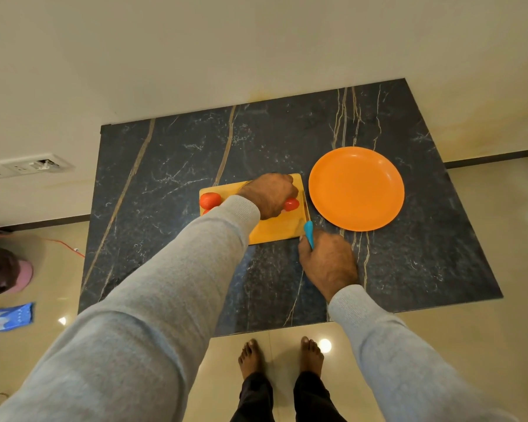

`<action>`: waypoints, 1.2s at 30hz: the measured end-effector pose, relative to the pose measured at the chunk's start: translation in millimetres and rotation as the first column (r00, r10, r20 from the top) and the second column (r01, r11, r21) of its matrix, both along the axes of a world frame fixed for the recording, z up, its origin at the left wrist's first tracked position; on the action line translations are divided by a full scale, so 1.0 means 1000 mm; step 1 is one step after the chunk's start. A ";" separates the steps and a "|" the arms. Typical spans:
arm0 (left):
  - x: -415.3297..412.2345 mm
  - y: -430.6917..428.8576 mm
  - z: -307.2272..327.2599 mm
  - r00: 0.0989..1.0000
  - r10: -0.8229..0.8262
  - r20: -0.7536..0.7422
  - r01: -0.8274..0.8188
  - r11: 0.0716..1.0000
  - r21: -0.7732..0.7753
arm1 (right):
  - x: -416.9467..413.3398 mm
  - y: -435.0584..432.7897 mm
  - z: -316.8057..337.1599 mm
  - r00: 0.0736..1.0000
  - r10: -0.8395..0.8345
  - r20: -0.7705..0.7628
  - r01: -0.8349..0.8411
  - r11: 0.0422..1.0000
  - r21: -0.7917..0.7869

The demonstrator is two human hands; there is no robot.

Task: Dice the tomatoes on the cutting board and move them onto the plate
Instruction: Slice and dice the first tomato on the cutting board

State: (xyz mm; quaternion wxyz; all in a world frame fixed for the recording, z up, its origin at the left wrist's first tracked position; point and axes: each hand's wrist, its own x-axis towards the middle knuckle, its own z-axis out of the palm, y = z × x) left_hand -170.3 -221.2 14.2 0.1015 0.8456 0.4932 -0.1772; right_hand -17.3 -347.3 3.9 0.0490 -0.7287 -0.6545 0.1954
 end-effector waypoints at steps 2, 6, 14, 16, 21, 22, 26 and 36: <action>0.003 0.001 0.002 0.993 0.116 -0.007 -0.116 0.993 -0.002 | -0.001 0.002 -0.002 1.000 0.007 0.001 -0.007 1.000 -0.003; 0.012 -0.007 -0.001 0.921 0.381 0.077 -0.382 0.924 -0.002 | -0.002 0.005 -0.001 1.000 0.011 0.000 -0.011 0.999 -0.038; -0.014 -0.006 -0.003 0.903 0.365 0.228 -0.336 0.929 -0.158 | 0.004 0.016 -0.007 0.994 0.084 -0.072 -0.084 0.996 0.005; -0.015 -0.009 -0.006 0.915 0.335 0.223 -0.312 0.941 -0.133 | 0.006 0.018 -0.007 0.994 0.082 -0.077 -0.079 0.996 0.042; -0.011 -0.017 -0.017 0.908 0.338 0.247 -0.342 0.939 -0.028 | 0.008 0.013 -0.010 0.993 0.087 -0.075 -0.085 0.996 0.026; -0.011 -0.017 -0.017 0.906 0.342 0.250 -0.347 0.938 -0.026 | 0.008 0.013 -0.011 0.992 0.098 -0.083 -0.096 0.995 0.029; -0.015 -0.017 -0.017 0.886 0.377 0.269 -0.379 0.924 -0.049 | 0.009 0.014 -0.013 0.988 0.129 -0.083 -0.124 0.991 0.054; -0.016 -0.017 -0.020 0.888 0.315 0.334 -0.322 0.946 -0.036 | 0.010 0.012 -0.015 0.986 0.129 -0.105 -0.122 0.990 0.068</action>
